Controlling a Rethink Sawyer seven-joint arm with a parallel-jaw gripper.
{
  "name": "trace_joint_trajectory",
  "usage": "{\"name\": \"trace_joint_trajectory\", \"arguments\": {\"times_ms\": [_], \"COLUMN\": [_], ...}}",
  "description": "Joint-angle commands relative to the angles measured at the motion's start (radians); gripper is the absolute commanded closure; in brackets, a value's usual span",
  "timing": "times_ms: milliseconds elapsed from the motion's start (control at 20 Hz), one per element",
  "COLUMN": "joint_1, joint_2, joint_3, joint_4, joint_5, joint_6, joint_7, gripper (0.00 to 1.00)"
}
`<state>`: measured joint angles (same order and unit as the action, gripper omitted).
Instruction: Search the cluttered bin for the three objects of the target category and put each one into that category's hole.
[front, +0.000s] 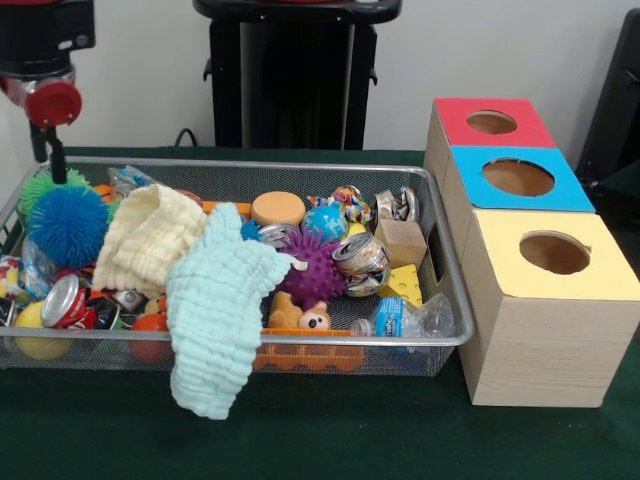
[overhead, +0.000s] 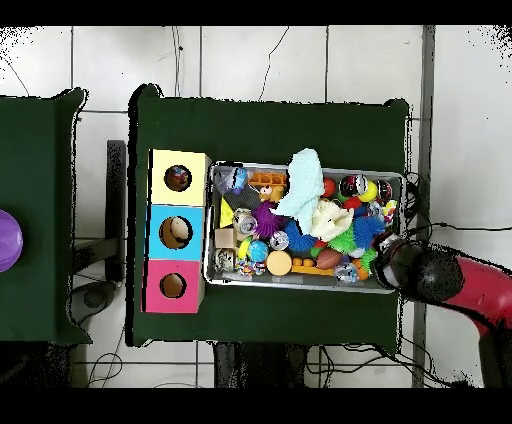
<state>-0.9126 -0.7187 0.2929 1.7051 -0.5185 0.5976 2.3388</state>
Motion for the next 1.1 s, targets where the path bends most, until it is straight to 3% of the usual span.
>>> {"name": "trace_joint_trajectory", "arguments": {"times_ms": [50,350,500,600,650,750,1100], "joint_1": [0.142,0.252,0.299,0.299,0.283,0.284,0.249], "joint_2": [-0.103,-0.037,-0.016,-0.005,0.006,0.029,0.094], "joint_3": [-0.043,-0.105,-0.138,-0.135,-0.119,-0.126,-0.115], "joint_4": [0.231,0.268,0.267,0.254,0.235,0.207,0.195], "joint_5": [0.06,0.121,0.14,0.124,0.091,0.041,-0.063], "joint_6": [-0.023,-0.161,-0.203,-0.206,-0.202,-0.22,-0.271], "joint_7": [0.151,0.269,0.272,0.197,0.119,0.054,-0.063], "gripper": [0.0,0.0,0.0,0.0,0.0,0.0,0.0]}}
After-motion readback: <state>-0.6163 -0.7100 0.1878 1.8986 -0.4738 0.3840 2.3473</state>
